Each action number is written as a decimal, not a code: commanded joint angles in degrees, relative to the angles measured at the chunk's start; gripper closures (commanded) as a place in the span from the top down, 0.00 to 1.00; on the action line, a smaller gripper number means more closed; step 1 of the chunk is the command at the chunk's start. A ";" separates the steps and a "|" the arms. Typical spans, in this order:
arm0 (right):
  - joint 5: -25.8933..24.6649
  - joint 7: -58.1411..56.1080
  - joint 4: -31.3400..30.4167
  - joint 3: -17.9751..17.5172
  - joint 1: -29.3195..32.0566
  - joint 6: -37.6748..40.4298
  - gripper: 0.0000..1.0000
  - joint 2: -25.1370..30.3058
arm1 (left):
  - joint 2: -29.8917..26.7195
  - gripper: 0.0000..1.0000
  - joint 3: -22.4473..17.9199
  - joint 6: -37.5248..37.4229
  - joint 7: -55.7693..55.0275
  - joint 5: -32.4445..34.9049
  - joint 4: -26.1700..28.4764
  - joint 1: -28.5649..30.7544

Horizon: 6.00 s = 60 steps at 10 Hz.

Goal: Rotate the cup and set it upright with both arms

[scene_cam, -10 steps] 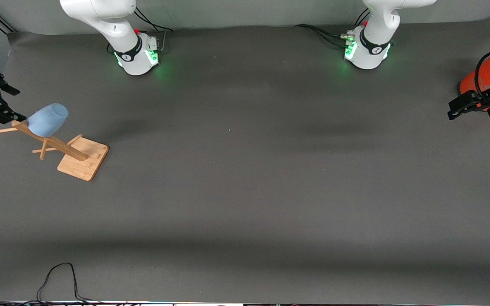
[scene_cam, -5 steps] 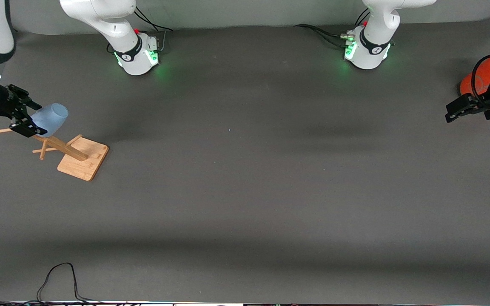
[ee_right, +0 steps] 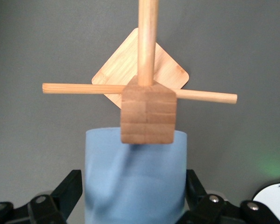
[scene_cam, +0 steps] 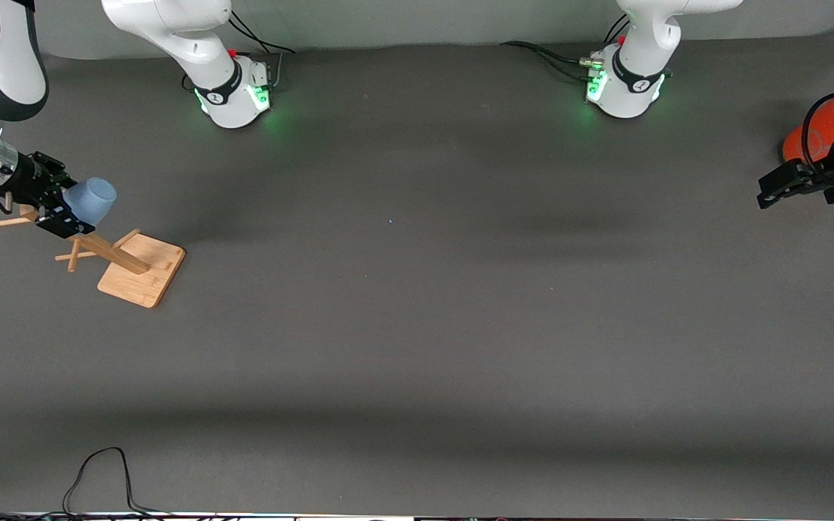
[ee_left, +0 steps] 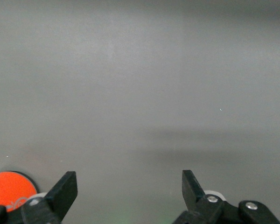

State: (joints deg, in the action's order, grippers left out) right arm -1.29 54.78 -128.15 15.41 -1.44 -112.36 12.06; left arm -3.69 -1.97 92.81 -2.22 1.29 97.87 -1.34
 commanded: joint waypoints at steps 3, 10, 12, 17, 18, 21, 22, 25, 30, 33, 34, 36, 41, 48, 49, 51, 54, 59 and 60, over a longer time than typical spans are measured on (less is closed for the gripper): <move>-1.09 1.39 -0.35 0.41 -0.49 -0.67 0.52 0.86 | -0.88 1.00 -0.14 0.89 0.64 -0.23 1.01 -0.33; -1.00 8.65 0.09 -0.82 -6.54 5.47 0.52 7.52 | -0.88 1.00 -0.14 1.15 0.64 -0.23 1.01 -0.24; -1.00 16.55 0.09 -1.00 -12.68 7.67 0.52 9.81 | -0.79 1.00 -0.14 1.41 0.64 -0.23 1.10 -0.24; -0.82 40.37 4.29 -3.46 -31.30 7.77 0.47 5.46 | -0.61 1.00 -0.14 1.77 0.64 -0.23 1.19 -0.07; -0.47 45.37 7.97 -3.46 -34.82 7.42 0.47 0.99 | -0.53 1.00 -0.14 1.94 0.64 -0.23 1.27 0.02; -0.03 61.89 21.67 -3.46 -43.53 7.15 0.47 -14.03 | -0.53 1.00 -0.14 2.29 0.46 -0.32 1.19 0.11; 1.80 66.21 26.50 -3.46 -44.95 7.15 0.46 -19.21 | -0.53 1.00 -0.14 2.47 0.46 -0.32 1.27 0.11; 5.33 76.31 34.09 -3.46 -49.60 3.57 0.40 -29.61 | -0.44 1.00 -0.14 2.82 0.46 -0.32 1.63 0.11; 5.06 93.74 49.55 -3.37 -58.31 1.35 0.36 -50.34 | -0.35 1.00 -0.14 3.17 0.46 -0.32 1.71 0.28; 4.98 97.18 51.60 -3.46 -62.53 -4.52 0.36 -58.18 | -0.26 1.00 -0.14 3.26 0.46 -0.32 1.71 0.28; 4.89 97.19 51.68 -3.37 -64.02 -6.10 0.37 -60.38 | 0.00 1.00 -0.14 3.26 0.46 -0.32 1.71 0.28; 4.63 96.92 51.95 -3.37 -65.61 -9.09 0.40 -63.37 | 0.09 1.00 -0.14 3.61 0.46 -0.32 1.71 0.28; 4.45 97.01 52.48 -3.37 -65.79 -10.43 0.87 -65.50 | 0.00 1.00 -0.23 3.52 0.46 -0.32 1.71 0.37; 4.28 96.04 53.00 -2.75 -64.92 -7.80 1.00 -60.23 | 0.00 1.00 -0.14 3.61 0.46 -0.32 1.71 0.28; 4.28 96.04 54.48 -2.67 -64.83 -5.70 1.00 -59.27 | 0.00 1.00 -0.14 3.61 0.46 -0.32 1.71 0.28; 4.45 94.12 56.60 -2.58 -63.61 1.32 1.00 -55.41 | 0.00 1.00 -0.14 3.61 0.46 -0.32 1.80 0.20; 5.33 86.32 56.61 -2.67 -58.52 10.55 1.00 -46.72 | 0.09 1.00 -0.14 3.61 0.38 -0.32 1.80 0.02; 10.59 41.67 56.52 -2.32 -44.13 32.24 1.00 -31.95 | 0.18 1.00 0.03 3.35 -2.85 -0.32 1.63 -1.12; 10.69 30.15 56.35 -2.23 -40.69 37.33 1.00 -29.83 | 0.26 1.00 0.03 3.61 -6.70 -0.23 1.37 -2.25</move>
State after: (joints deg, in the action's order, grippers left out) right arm 7.43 98.92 -70.27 13.58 -46.04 -79.34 -21.05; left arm -3.07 -1.80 95.49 -4.73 1.14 99.13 -1.84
